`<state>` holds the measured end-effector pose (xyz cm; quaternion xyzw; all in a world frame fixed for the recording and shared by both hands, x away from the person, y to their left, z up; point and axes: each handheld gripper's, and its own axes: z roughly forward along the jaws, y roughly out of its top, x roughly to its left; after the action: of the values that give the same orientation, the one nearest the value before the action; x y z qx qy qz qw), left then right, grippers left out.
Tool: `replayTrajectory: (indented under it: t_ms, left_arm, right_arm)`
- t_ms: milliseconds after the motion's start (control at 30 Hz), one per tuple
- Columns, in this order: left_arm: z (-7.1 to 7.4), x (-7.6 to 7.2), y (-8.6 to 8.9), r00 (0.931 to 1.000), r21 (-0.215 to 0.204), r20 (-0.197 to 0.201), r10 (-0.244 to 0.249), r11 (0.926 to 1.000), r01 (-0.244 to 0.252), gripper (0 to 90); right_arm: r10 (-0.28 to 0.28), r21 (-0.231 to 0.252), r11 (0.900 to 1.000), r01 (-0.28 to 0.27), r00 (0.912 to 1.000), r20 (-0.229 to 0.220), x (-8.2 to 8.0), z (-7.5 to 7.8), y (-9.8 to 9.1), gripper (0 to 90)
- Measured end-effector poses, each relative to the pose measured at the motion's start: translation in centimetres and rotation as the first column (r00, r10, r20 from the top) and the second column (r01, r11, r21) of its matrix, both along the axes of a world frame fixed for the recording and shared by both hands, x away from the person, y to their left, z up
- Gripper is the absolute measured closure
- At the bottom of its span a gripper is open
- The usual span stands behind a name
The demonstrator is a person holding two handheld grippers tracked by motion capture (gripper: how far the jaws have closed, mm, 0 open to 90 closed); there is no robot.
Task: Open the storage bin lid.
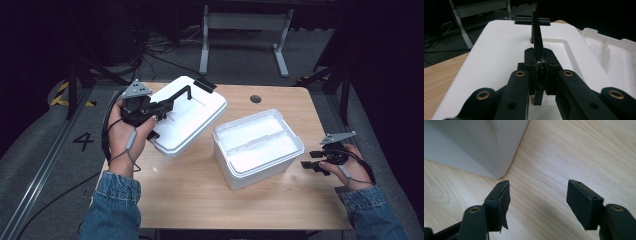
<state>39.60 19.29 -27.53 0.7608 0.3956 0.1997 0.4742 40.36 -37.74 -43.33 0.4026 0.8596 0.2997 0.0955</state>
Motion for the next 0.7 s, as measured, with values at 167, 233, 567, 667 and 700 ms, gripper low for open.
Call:
replayTrajectory:
  t_ms: [167, 233, 567, 667, 700]
  left_arm:
    - [-1.6, 0.1, 1.7, 0.9992, -0.003, -0.028, 0.028, 0.9996, -0.028, 84.2]
    - [-2.2, 0.1, 2.2, 0.9986, -0.011, -0.029, 0.043, 0.9990, -0.043, 84.2]
    - [-6.1, 0.4, 3.9, 0.9951, -0.031, -0.061, 0.078, 0.9963, -0.080, 84.2]
    - [-7.4, 0.3, 4.3, 0.9924, -0.027, -0.072, 0.100, 0.9944, -0.102, 84.2]
    - [-7.7, 0.3, 4.5, 0.9917, -0.024, -0.075, 0.105, 0.9940, -0.107, 84.2]
  right_arm:
    - [-0.002, -0.002, 1.0000, 0.002, 1.0000, -0.002, -0.1, 0.0, 0.0, 36.3]
    - [-0.003, -0.007, 1.0000, 0.002, 1.0000, -0.006, -0.1, -0.2, 0.1, 36.3]
    - [0.003, -0.021, 0.9998, -0.003, 0.9997, -0.022, -0.2, -0.7, 0.8, 36.3]
    - [0.001, -0.024, 0.9997, -0.002, 0.9997, -0.023, -0.2, -0.8, 0.8, 36.3]
    - [0.000, -0.025, 0.9997, -0.001, 0.9997, -0.025, -0.2, -0.8, 0.9, 36.3]
